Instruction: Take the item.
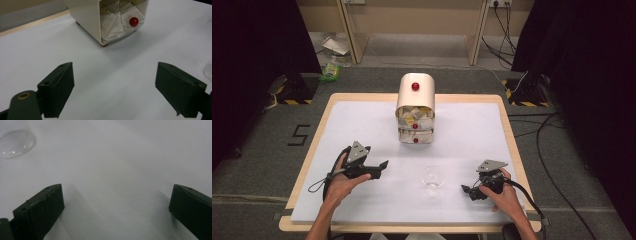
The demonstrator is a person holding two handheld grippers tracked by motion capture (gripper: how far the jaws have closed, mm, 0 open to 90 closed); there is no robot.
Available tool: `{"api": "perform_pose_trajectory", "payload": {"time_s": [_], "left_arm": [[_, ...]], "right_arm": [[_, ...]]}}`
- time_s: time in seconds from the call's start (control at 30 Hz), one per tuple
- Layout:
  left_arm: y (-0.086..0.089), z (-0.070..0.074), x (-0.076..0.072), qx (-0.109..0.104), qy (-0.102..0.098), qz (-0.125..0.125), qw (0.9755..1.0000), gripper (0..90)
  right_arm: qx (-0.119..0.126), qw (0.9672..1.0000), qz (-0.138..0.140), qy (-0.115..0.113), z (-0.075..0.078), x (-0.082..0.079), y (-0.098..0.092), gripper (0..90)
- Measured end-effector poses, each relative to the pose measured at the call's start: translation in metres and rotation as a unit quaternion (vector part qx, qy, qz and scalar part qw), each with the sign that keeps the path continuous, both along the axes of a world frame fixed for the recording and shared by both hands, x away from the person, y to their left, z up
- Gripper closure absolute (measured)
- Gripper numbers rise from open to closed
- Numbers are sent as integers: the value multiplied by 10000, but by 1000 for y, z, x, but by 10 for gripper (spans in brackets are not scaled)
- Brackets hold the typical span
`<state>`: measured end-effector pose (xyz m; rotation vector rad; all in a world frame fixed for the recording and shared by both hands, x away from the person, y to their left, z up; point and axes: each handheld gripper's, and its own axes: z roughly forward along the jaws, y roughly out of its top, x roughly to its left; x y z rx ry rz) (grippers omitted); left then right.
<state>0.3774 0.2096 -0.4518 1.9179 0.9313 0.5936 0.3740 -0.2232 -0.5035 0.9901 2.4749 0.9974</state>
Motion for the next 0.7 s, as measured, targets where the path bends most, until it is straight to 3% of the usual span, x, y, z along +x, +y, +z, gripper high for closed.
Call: {"api": "perform_pose_trajectory", "payload": {"time_s": [0.1,0.13,0.2,0.5,0.7], "left_arm": [[-3,5,2,-12,-45,-24,10000,152],[-5,10,4,-164,-38,-110,9998,152],[-7,16,6,-263,-63,-179,9995,153],[-27,35,16,-131,-374,-426,9983,201],[-38,38,24,-29,-413,-578,9975,219]], "right_arm": [[-3,10000,7,-15,0,0,0,3],[-5,10000,4,-8,0,0,0,3],[0,10000,1,2,0,0,0,3],[-5,10000,11,-17,0,0,0,3],[-1,10000,7,-11,0,0,0,3]]}}
